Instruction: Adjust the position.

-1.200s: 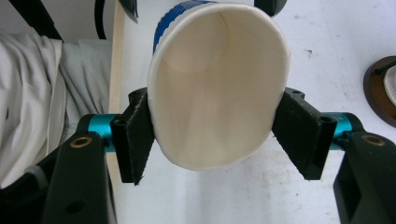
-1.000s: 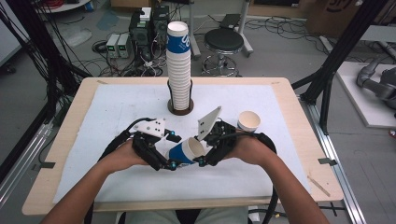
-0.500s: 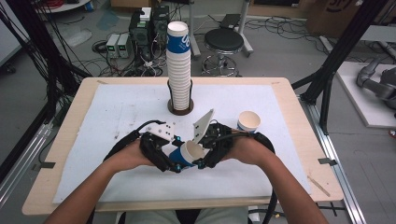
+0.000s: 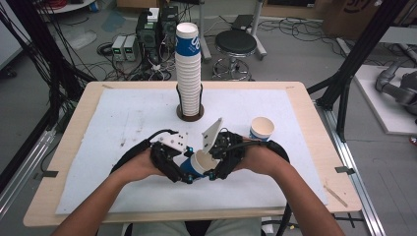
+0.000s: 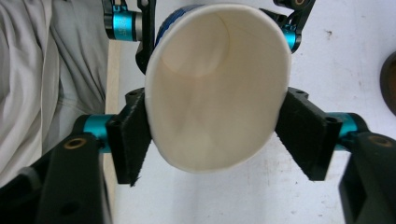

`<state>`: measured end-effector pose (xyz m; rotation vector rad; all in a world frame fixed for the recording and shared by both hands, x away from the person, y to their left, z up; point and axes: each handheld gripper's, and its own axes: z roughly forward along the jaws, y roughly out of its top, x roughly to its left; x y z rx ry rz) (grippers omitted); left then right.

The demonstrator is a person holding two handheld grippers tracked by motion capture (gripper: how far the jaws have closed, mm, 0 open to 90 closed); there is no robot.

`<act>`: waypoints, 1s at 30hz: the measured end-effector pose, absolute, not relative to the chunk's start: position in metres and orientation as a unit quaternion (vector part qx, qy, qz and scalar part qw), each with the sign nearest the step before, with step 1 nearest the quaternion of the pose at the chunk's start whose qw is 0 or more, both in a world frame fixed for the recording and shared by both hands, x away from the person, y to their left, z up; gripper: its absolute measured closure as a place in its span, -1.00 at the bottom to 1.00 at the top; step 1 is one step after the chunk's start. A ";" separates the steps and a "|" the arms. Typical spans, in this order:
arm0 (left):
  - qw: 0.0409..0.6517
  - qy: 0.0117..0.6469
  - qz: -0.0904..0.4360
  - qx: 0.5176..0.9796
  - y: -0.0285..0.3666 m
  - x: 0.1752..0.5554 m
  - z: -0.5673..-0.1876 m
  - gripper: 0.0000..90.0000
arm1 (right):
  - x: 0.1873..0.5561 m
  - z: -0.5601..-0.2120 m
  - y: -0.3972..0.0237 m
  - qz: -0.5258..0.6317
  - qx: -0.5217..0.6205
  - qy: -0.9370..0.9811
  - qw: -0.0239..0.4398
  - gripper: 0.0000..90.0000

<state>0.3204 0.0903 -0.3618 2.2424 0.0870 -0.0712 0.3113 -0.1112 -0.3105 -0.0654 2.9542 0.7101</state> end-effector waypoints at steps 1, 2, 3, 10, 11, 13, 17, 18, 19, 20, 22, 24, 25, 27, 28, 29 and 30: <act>0.440 0.036 -0.029 0.897 0.091 0.320 -0.362 -0.34 | 0.312 -0.309 -0.112 0.238 -0.020 0.970 0.052 -0.40; 0.444 0.037 -0.029 0.895 0.092 0.320 -0.362 -0.35 | 0.313 -0.308 -0.114 0.246 -0.016 0.968 0.051 -0.41; 0.449 0.037 -0.027 0.892 0.093 0.320 -0.362 -0.35 | 0.313 -0.308 -0.115 0.255 -0.010 0.966 0.046 -0.44; 0.492 0.060 -0.024 0.868 0.106 0.321 -0.370 -0.38 | 0.317 -0.296 -0.140 0.364 0.026 0.930 0.035 -0.49; 0.499 0.063 -0.023 0.864 0.108 0.321 -0.372 -0.38 | 0.317 -0.295 -0.143 0.373 0.033 0.926 0.035 -0.49; 0.513 0.072 -0.018 0.855 0.112 0.321 -0.374 -0.38 | 0.318 -0.295 -0.153 0.404 0.051 0.913 0.036 -0.51; 0.539 0.089 -0.007 0.837 0.120 0.320 -0.377 -0.38 | 0.319 -0.298 -0.169 0.435 0.081 0.896 0.043 -0.50; 0.544 0.092 -0.003 0.834 0.122 0.321 -0.378 -0.38 | 0.319 -0.300 -0.173 0.442 0.088 0.891 0.048 -0.51; 0.550 0.096 0.002 0.830 0.124 0.321 -0.379 -0.38 | 0.319 -0.302 -0.177 0.449 0.095 0.887 0.049 -0.51; 0.556 0.100 0.006 0.825 0.127 0.321 -0.380 -0.38 | 0.318 -0.303 -0.181 0.457 0.103 0.882 0.050 -0.51; 0.567 0.108 0.019 0.816 0.131 0.321 -0.381 -0.38 | 0.318 -0.306 -0.189 0.471 0.115 0.873 0.062 -0.51; 0.578 0.119 0.026 0.807 0.136 0.321 -0.383 -0.39 | 0.316 -0.311 -0.197 0.482 0.127 0.864 0.070 -0.51; 0.583 0.123 0.032 0.802 0.139 0.321 -0.384 -0.39 | 0.315 -0.313 -0.201 0.489 0.135 0.859 0.074 -0.51; 0.592 0.131 0.045 0.794 0.143 0.322 -0.385 -0.39 | 0.314 -0.319 -0.209 0.496 0.147 0.852 0.083 -0.52; 0.596 0.135 0.048 0.790 0.145 0.322 -0.385 -0.39 | 0.313 -0.321 -0.213 0.498 0.154 0.849 0.087 -0.52; 0.600 0.138 0.051 0.786 0.147 0.322 -0.386 -0.40 | 0.313 -0.324 -0.217 0.501 0.160 0.846 0.091 -0.52; 0.604 0.139 0.056 0.783 0.149 0.321 -0.386 -0.40 | 0.312 -0.326 -0.220 0.506 0.167 0.840 0.099 -0.52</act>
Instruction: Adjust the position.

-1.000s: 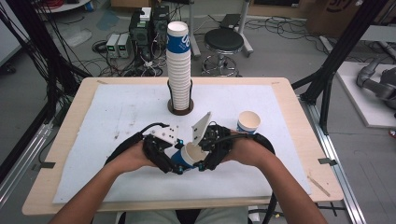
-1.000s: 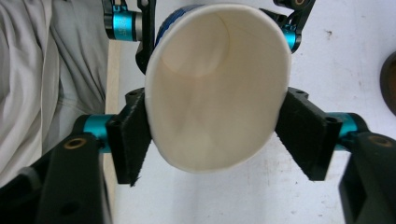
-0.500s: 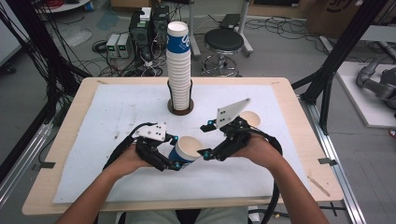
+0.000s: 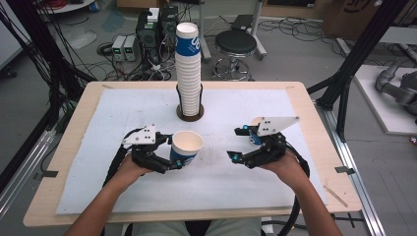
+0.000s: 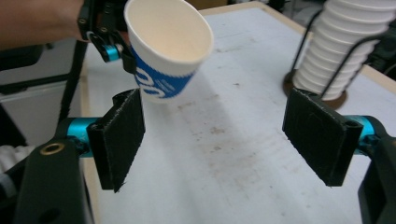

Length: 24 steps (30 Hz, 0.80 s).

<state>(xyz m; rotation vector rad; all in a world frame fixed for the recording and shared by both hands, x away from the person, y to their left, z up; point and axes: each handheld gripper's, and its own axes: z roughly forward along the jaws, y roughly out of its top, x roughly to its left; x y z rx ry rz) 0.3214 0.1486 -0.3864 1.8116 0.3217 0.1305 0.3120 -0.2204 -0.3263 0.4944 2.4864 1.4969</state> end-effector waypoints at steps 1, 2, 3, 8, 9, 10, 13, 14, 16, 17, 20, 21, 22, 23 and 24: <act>0.606 0.141 0.061 0.780 0.150 0.321 -0.387 -0.40 | 0.312 -0.329 -0.224 0.510 0.172 0.836 0.105 -0.52; 0.610 0.141 0.065 0.777 0.151 0.321 -0.388 -0.40 | 0.311 -0.331 -0.229 0.515 0.180 0.831 0.109 -0.52; 0.615 0.142 0.068 0.772 0.153 0.321 -0.388 -0.40 | 0.310 -0.333 -0.233 0.519 0.187 0.826 0.114 -0.52; 0.634 0.152 0.086 0.754 0.161 0.321 -0.391 -0.40 | 0.307 -0.344 -0.251 0.526 0.220 0.810 0.136 -0.52; 0.636 0.154 0.087 0.751 0.162 0.320 -0.392 -0.40 | 0.306 -0.347 -0.254 0.525 0.225 0.809 0.141 -0.52; 0.637 0.155 0.089 0.750 0.163 0.320 -0.392 -0.40 | 0.305 -0.350 -0.257 0.523 0.231 0.808 0.142 -0.52; 0.644 0.159 0.097 0.742 0.167 0.319 -0.394 -0.41 | 0.303 -0.358 -0.267 0.523 0.249 0.802 0.146 -0.52; 0.647 0.162 0.101 0.738 0.169 0.319 -0.396 -0.41 | 0.303 -0.359 -0.269 0.523 0.254 0.800 0.147 -0.52; 0.650 0.168 0.105 0.734 0.173 0.319 -0.397 -0.41 | 0.302 -0.363 -0.275 0.521 0.262 0.797 0.157 -0.52; 0.651 0.171 0.107 0.731 0.174 0.319 -0.398 -0.41 | 0.301 -0.365 -0.277 0.521 0.266 0.795 0.160 -0.52; 0.655 0.177 0.113 0.726 0.179 0.318 -0.399 -0.41 | 0.299 -0.368 -0.283 0.520 0.274 0.790 0.172 -0.52; 0.657 0.179 0.115 0.723 0.181 0.317 -0.399 -0.41 | 0.299 -0.369 -0.284 0.520 0.275 0.789 0.177 -0.52; 0.657 0.180 0.117 0.723 0.182 0.317 -0.399 -0.41 | 0.299 -0.370 -0.286 0.520 0.279 0.787 0.181 -0.52; 0.658 0.180 0.120 0.721 0.184 0.317 -0.399 -0.41 | 0.299 -0.371 -0.288 0.522 0.281 0.784 0.186 -0.52; 0.660 0.181 0.120 0.720 0.185 0.317 -0.399 -0.41 | 0.298 -0.371 -0.290 0.524 0.283 0.781 0.189 -0.52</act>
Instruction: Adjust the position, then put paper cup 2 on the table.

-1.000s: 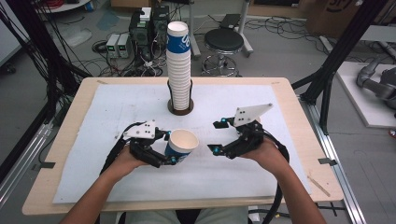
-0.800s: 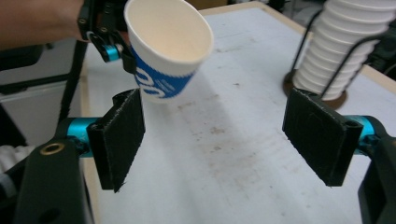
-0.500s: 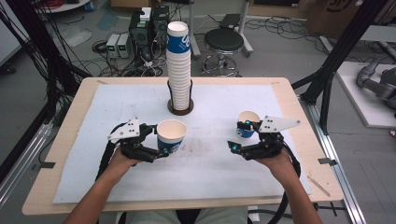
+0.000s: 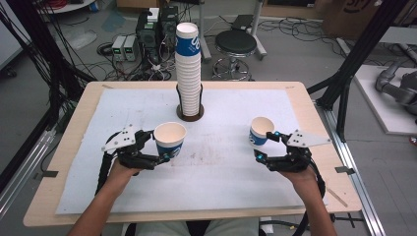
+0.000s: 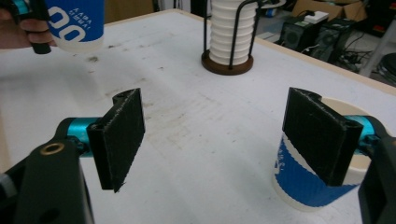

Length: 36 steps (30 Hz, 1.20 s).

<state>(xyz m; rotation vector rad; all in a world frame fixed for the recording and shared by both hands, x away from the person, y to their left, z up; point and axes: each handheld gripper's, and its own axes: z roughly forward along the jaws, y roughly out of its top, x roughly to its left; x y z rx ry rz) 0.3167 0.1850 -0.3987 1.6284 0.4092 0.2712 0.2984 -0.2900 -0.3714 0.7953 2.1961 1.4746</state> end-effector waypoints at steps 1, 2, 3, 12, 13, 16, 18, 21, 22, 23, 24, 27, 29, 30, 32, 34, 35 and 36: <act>0.661 0.182 0.120 0.718 0.186 0.317 -0.399 -0.41 | 0.298 -0.372 -0.291 0.526 0.288 0.777 0.191 -0.52; 0.661 0.183 0.122 0.717 0.187 0.317 -0.399 -0.41 | 0.297 -0.373 -0.293 0.528 0.290 0.774 0.194 -0.52; 0.661 0.183 0.123 0.717 0.188 0.318 -0.399 -0.41 | 0.296 -0.375 -0.295 0.531 0.293 0.770 0.197 -0.52; 0.671 0.190 0.133 0.704 0.193 0.316 -0.399 -0.41 | 0.292 -0.378 -0.303 0.534 0.300 0.763 0.205 -0.52; 0.671 0.190 0.132 0.704 0.194 0.317 -0.398 -0.41 | 0.292 -0.377 -0.304 0.536 0.301 0.761 0.206 -0.52; 0.672 0.191 0.134 0.703 0.196 0.318 -0.398 -0.41 | 0.292 -0.376 -0.308 0.541 0.305 0.755 0.211 -0.52; 0.674 0.192 0.135 0.700 0.197 0.318 -0.398 -0.41 | 0.292 -0.376 -0.309 0.543 0.307 0.753 0.211 -0.52; 0.676 0.195 0.138 0.697 0.200 0.319 -0.398 -0.41 | 0.291 -0.377 -0.308 0.542 0.309 0.753 0.209 -0.52; 0.677 0.196 0.138 0.696 0.201 0.320 -0.399 -0.41 | 0.291 -0.378 -0.308 0.542 0.308 0.753 0.210 -0.52; 0.678 0.198 0.139 0.695 0.203 0.321 -0.399 -0.41 | 0.290 -0.378 -0.308 0.542 0.308 0.754 0.210 -0.52; 0.678 0.199 0.143 0.693 0.204 0.321 -0.399 -0.41 | 0.290 -0.378 -0.307 0.542 0.308 0.754 0.208 -0.52; 0.682 0.203 0.148 0.687 0.210 0.325 -0.401 -0.41 | 0.289 -0.380 -0.305 0.541 0.306 0.757 0.204 -0.52; 0.685 0.208 0.151 0.682 0.214 0.328 -0.402 -0.41 | 0.288 -0.380 -0.304 0.539 0.305 0.758 0.202 -0.52; 0.685 0.210 0.155 0.681 0.216 0.330 -0.403 -0.41 | 0.289 -0.381 -0.303 0.540 0.302 0.759 0.204 -0.52; 0.683 0.215 0.161 0.679 0.219 0.332 -0.404 -0.41 | 0.288 -0.382 -0.303 0.539 0.300 0.760 0.204 -0.52; 0.679 0.221 0.167 0.680 0.222 0.335 -0.407 -0.41 | 0.287 -0.382 -0.302 0.539 0.301 0.760 0.201 -0.52; 0.677 0.224 0.170 0.680 0.224 0.337 -0.408 -0.41 | 0.286 -0.382 -0.302 0.539 0.300 0.761 0.200 -0.52; 0.676 0.227 0.172 0.680 0.225 0.338 -0.409 -0.41 | 0.287 -0.382 -0.302 0.540 0.298 0.761 0.202 -0.52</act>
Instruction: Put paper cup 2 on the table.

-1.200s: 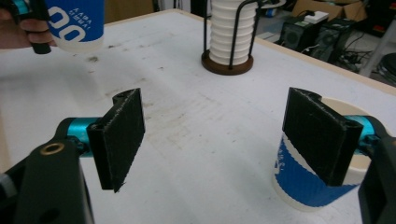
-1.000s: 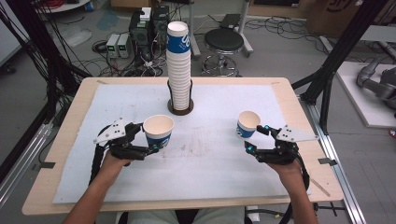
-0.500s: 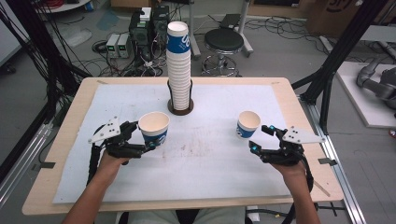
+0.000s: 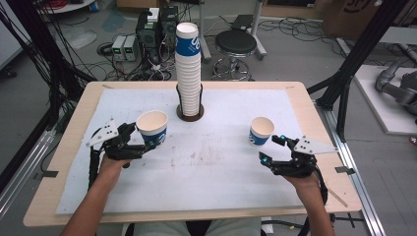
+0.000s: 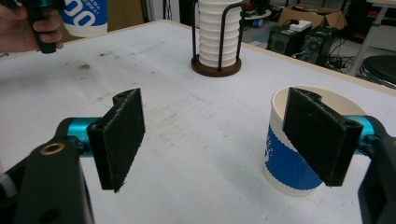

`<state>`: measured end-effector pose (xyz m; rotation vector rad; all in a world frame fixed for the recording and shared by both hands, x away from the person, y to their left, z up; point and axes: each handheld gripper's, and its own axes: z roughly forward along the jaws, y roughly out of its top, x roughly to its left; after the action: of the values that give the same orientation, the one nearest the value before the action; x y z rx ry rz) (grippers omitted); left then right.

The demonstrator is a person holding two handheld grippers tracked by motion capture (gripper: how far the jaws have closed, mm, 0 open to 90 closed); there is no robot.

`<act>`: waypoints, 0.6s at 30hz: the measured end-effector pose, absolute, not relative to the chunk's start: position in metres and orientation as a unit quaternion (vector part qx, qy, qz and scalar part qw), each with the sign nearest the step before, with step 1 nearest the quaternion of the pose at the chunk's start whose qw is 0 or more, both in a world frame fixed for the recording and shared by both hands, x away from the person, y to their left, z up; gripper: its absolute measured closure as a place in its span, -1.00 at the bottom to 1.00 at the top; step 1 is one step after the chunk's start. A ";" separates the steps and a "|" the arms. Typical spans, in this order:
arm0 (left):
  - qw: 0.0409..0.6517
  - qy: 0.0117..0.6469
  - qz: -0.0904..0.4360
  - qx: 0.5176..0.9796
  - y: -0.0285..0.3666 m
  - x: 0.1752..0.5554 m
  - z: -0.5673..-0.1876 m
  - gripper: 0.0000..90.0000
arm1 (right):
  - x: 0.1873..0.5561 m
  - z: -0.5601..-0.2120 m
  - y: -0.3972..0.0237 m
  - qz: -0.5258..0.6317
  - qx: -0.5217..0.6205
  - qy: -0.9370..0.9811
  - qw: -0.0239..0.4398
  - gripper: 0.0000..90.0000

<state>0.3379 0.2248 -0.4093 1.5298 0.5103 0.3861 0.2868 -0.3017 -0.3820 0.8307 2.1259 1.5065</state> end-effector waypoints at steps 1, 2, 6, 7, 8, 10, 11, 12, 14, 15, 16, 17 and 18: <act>0.675 0.233 0.171 0.679 0.227 0.340 -0.412 -0.41 | 0.287 -0.382 -0.302 0.540 0.298 0.761 0.202 -0.52; 0.675 0.236 0.172 0.677 0.228 0.341 -0.413 -0.42 | 0.287 -0.382 -0.301 0.540 0.299 0.761 0.201 -0.52; 0.668 0.253 0.176 0.677 0.234 0.346 -0.421 -0.42 | 0.287 -0.382 -0.301 0.542 0.297 0.760 0.200 -0.52; 0.664 0.258 0.176 0.679 0.235 0.347 -0.423 -0.42 | 0.287 -0.382 -0.300 0.542 0.298 0.760 0.198 -0.52; 0.660 0.263 0.177 0.681 0.236 0.348 -0.425 -0.42 | 0.287 -0.382 -0.300 0.541 0.299 0.761 0.198 -0.52; 0.652 0.272 0.177 0.685 0.238 0.351 -0.429 -0.42 | 0.287 -0.382 -0.299 0.541 0.298 0.761 0.198 -0.52; 0.649 0.278 0.176 0.686 0.238 0.352 -0.431 -0.42 | 0.287 -0.382 -0.299 0.541 0.296 0.761 0.198 -0.52; 0.643 0.282 0.175 0.690 0.239 0.353 -0.433 -0.42 | 0.287 -0.381 -0.299 0.540 0.297 0.762 0.197 -0.52; 0.638 0.288 0.173 0.693 0.239 0.356 -0.436 -0.42 | 0.287 -0.382 -0.298 0.541 0.297 0.762 0.195 -0.52; 0.635 0.290 0.171 0.695 0.238 0.357 -0.438 -0.43 | 0.287 -0.382 -0.298 0.541 0.297 0.762 0.195 -0.52; 0.632 0.291 0.170 0.698 0.238 0.358 -0.439 -0.43 | 0.287 -0.382 -0.298 0.541 0.296 0.763 0.196 -0.52; 0.628 0.292 0.170 0.701 0.237 0.359 -0.440 -0.43 | 0.287 -0.382 -0.299 0.540 0.296 0.763 0.195 -0.52; 0.623 0.294 0.170 0.704 0.236 0.360 -0.442 -0.43 | 0.287 -0.382 -0.299 0.540 0.296 0.763 0.195 -0.52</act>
<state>0.3598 0.2357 -0.4416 1.6176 0.6750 0.3895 0.2871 -0.2988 -0.3819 0.8295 2.1402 1.5139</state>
